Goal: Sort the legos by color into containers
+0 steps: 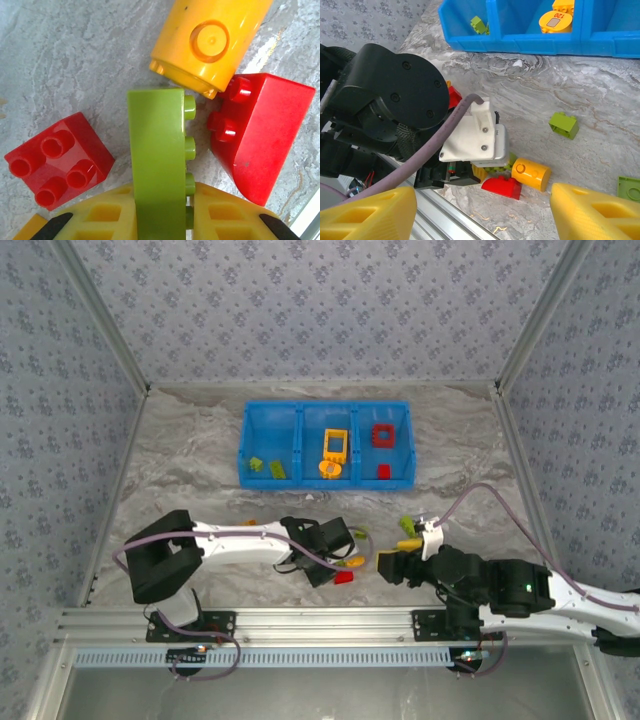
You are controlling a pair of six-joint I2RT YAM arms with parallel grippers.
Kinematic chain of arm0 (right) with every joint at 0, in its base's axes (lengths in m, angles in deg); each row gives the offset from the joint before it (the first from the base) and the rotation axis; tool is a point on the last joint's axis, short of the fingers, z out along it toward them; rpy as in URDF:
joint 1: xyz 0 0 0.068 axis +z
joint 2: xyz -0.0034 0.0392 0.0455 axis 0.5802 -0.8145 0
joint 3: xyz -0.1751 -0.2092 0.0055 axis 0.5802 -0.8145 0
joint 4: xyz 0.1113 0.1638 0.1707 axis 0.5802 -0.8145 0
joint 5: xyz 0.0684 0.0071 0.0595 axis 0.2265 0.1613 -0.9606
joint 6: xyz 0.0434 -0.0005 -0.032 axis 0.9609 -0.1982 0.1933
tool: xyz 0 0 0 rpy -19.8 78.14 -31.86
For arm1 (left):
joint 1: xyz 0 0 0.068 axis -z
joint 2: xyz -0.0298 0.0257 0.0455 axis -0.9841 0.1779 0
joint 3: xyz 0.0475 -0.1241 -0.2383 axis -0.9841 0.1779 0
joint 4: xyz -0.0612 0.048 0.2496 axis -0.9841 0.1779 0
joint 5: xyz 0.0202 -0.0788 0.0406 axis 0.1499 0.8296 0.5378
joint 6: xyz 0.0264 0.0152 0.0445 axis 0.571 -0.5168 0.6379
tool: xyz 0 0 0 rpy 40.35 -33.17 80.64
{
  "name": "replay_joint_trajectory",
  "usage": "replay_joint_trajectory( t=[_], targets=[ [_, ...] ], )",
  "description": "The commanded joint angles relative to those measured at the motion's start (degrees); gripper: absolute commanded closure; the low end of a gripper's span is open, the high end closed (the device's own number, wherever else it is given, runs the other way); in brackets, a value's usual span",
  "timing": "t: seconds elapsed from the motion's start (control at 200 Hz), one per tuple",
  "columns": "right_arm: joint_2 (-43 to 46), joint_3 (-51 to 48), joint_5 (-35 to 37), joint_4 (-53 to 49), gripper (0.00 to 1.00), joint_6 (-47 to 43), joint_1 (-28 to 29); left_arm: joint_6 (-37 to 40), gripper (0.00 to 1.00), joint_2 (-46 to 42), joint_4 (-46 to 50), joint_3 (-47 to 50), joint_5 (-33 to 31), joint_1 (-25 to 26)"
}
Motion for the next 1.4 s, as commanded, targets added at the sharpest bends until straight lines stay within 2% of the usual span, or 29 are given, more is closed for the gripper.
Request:
replay_joint_trajectory(
  t=[0.0, 0.12, 0.245, 0.395, 0.505, 0.615, 0.68, 0.859, 1.029, 1.149, 1.399],
  targets=[
    [-1.2, -0.4, 0.0, 1.6, 0.27, -0.3, -0.7, -1.7, 0.83, -5.5, 1.4, 0.6, -1.3, 0.2],
    [-3.6, 0.6, -1.3, 3.6, 0.27, -2.2, -2.0, -3.8, 0.83, -11.6, 3.1, 0.4, -1.6, -0.9],
    [-6.5, 2.6, -2.8, 5.7, 0.28, -4.7, -4.2, -5.2, 0.83, -18.2, 6.0, -1.1, -1.8, -4.7],
    [-12.7, 5.5, -6.0, 10.1, 0.28, -8.6, -8.1, -6.2, 0.81, -24.5, 8.9, -3.9, -0.1, -14.9],
    [-20.1, 8.4, -8.5, 16.0, 0.28, -11.6, -11.5, -6.9, 0.80, -24.8, 10.7, -6.1, 1.7, -24.4],
    [-30.0, 13.8, -7.9, 19.3, 0.29, -14.6, -13.0, -8.9, 0.80, -20.3, 11.0, -8.3, 4.6, -33.4],
    [-35.9, 18.0, -6.6, 19.8, 0.29, -16.3, -13.2, -11.1, 0.80, -17.1, 9.6, -9.2, 8.5, -37.9],
    [-46.0, 23.5, -5.1, 25.6, 0.28, -18.4, -13.7, -16.5, 0.80, -5.1, 4.4, -15.8, 15.0, -45.0],
    [-51.2, 23.8, -4.5, 33.0, 0.28, -21.4, -12.9, -19.1, 0.79, 5.8, 2.5, -22.6, 18.5, -47.8],
    [-53.5, 24.6, -4.3, 33.6, 0.28, -21.5, -12.7, -19.6, 0.80, 11.5, 1.5, -25.6, 19.3, -48.4],
    [-54.0, 24.0, -5.0, 33.8, 0.28, -20.4, -12.7, -22.9, 0.75, 16.5, -2.1, -27.1, 22.9, -50.0]
  ],
)
